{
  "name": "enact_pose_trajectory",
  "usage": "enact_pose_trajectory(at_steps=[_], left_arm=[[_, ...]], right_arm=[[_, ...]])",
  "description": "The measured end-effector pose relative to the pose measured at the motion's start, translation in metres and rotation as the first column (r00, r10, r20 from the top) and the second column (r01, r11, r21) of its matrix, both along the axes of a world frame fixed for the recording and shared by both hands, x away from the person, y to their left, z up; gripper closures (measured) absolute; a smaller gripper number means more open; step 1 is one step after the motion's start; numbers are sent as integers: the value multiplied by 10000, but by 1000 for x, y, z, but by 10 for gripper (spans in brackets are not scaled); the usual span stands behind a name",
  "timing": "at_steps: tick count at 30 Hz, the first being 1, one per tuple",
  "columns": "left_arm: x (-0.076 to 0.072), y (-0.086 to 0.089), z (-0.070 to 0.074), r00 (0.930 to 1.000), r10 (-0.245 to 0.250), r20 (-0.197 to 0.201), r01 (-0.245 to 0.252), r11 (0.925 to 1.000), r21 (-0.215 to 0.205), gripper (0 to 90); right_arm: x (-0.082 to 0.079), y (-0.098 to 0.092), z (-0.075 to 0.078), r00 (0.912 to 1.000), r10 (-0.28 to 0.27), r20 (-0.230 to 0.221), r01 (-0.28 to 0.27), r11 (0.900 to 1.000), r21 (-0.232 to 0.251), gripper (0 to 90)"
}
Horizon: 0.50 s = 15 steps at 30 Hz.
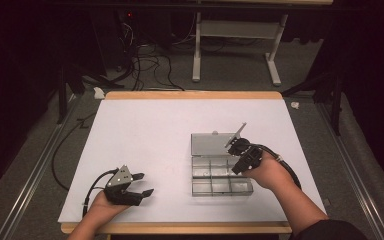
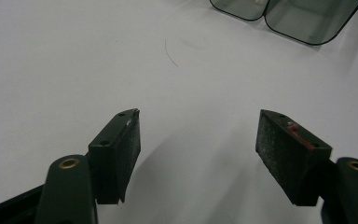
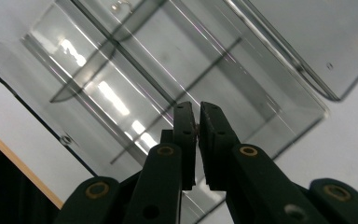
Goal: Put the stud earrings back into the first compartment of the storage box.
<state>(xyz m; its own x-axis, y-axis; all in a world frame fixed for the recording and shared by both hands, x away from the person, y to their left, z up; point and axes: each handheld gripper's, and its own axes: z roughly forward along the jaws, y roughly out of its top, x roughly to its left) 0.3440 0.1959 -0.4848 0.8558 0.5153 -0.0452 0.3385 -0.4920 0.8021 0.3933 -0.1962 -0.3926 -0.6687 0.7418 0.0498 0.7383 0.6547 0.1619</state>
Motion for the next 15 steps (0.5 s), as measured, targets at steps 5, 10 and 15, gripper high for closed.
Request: enact_pose_trajectory(at_steps=[5, 10, 15], left_arm=[[0, 0, 0, 10000, -6, -1, 6, 10000, -3, 312], [0, 0, 0, 10000, -23, 7, 23, 10000, 0, 313], [0, 0, 0, 10000, -38, -23, 38, 10000, -8, 313]], right_arm=[[3, 14, -1, 9987, 502, 91, -503, 9987, 50, 859], [7, 29, -2, 9971, 761, 86, -762, 9970, 105, 859], [10, 43, -3, 9951, 983, 85, -984, 9950, 142, 860]])
